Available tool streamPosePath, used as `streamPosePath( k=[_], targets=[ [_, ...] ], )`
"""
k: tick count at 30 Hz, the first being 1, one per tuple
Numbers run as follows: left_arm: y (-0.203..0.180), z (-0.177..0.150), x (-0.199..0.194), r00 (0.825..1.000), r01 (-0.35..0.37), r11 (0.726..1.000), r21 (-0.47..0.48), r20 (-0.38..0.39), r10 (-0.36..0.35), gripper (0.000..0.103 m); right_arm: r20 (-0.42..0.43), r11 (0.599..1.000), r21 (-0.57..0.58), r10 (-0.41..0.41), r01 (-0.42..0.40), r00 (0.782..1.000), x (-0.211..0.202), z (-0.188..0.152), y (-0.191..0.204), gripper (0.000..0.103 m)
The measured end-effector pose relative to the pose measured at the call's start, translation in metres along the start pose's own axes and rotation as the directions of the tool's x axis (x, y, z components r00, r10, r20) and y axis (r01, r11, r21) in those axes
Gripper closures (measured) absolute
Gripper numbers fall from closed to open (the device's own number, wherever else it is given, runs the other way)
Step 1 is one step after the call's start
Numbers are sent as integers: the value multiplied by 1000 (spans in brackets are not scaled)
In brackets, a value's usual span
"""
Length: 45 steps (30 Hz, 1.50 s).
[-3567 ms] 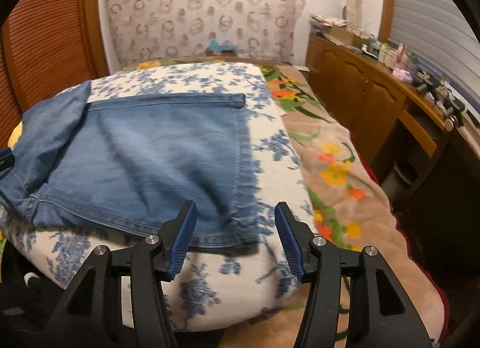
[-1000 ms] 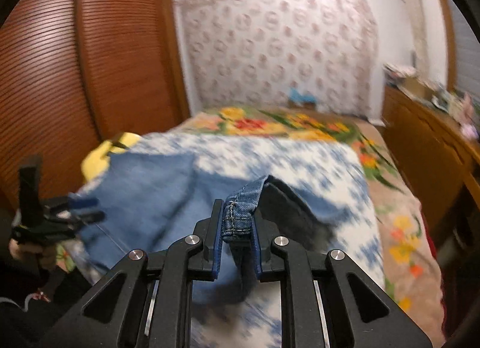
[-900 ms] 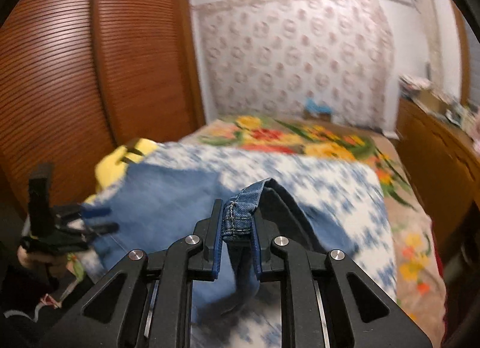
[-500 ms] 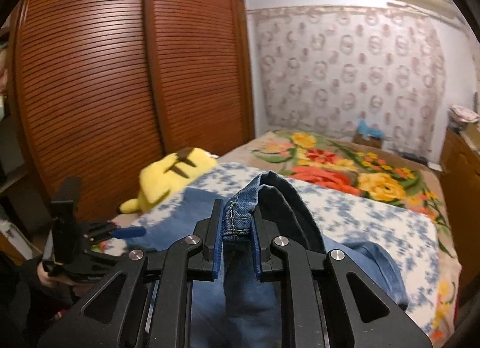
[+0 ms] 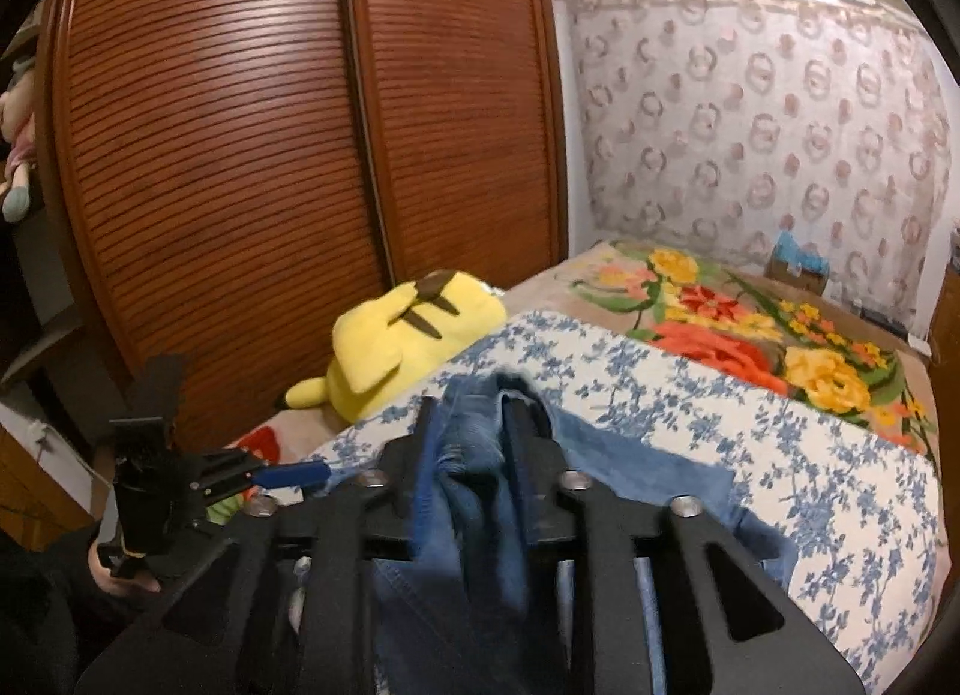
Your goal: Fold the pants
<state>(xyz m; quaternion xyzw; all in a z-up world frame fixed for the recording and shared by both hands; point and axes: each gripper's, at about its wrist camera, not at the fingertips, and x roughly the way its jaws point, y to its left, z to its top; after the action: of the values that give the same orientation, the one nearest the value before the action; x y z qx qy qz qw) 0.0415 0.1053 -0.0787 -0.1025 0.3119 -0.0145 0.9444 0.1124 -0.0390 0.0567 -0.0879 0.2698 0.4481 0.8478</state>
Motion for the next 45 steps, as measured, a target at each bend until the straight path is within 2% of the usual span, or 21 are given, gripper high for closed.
streamPosePath(
  k=[3,6,12,18,23,24,25,27,28,35,36,38,39,40,45],
  targets=[
    [1,0,1,1000,1,1000,1,1,-1,46,-9,1000,-3,-24,24,1000,-2,-5,-1,65],
    [0,0,2,1000,13,1000,8,-1,-13,46,-10,999,10,-41,41,999,-8,-11,-9,63],
    [-10,-2,7,1000,27,999,43,-18,-26,46,-55,990,50,-126,129,990,-20,-36,-37,56],
    [-18,-8,16,998,48,996,73,-45,-45,46,-118,977,109,-171,184,978,-27,-76,-57,56],
    [-22,-5,24,996,76,992,101,-46,-72,46,-157,970,154,-165,189,974,-28,-100,-62,56],
    [-21,-4,28,996,84,991,107,-52,-78,48,-163,968,165,-162,188,973,-28,-106,-62,56],
    [-22,-4,31,995,89,990,112,-61,-83,55,-169,967,173,-157,186,973,-27,-109,-62,56],
    [-26,-3,38,994,89,988,126,-74,-80,58,-180,966,187,-146,179,973,-26,-115,-61,56],
    [-27,-4,40,994,89,987,134,-76,-79,64,-182,966,194,-136,171,974,-25,-118,-60,56],
    [-33,-3,48,993,99,981,165,-82,-87,84,-221,959,238,-101,154,970,-13,-130,-62,56],
    [-34,-1,47,993,104,980,168,-79,-92,92,-225,960,240,-92,146,970,-11,-131,-62,56],
    [-36,2,44,992,117,979,168,-73,-106,98,-218,964,236,-74,126,973,-10,-129,-61,72],
    [-37,4,40,991,127,978,168,-66,-117,99,-206,969,224,-61,108,977,-11,-126,-60,88],
    [-40,8,33,991,132,976,174,-50,-125,99,-190,972,212,-65,106,980,-13,-121,-60,93],
    [-51,30,-5,984,167,969,184,37,-176,99,-67,983,148,-97,106,993,-37,-72,-62,99]
  ],
)
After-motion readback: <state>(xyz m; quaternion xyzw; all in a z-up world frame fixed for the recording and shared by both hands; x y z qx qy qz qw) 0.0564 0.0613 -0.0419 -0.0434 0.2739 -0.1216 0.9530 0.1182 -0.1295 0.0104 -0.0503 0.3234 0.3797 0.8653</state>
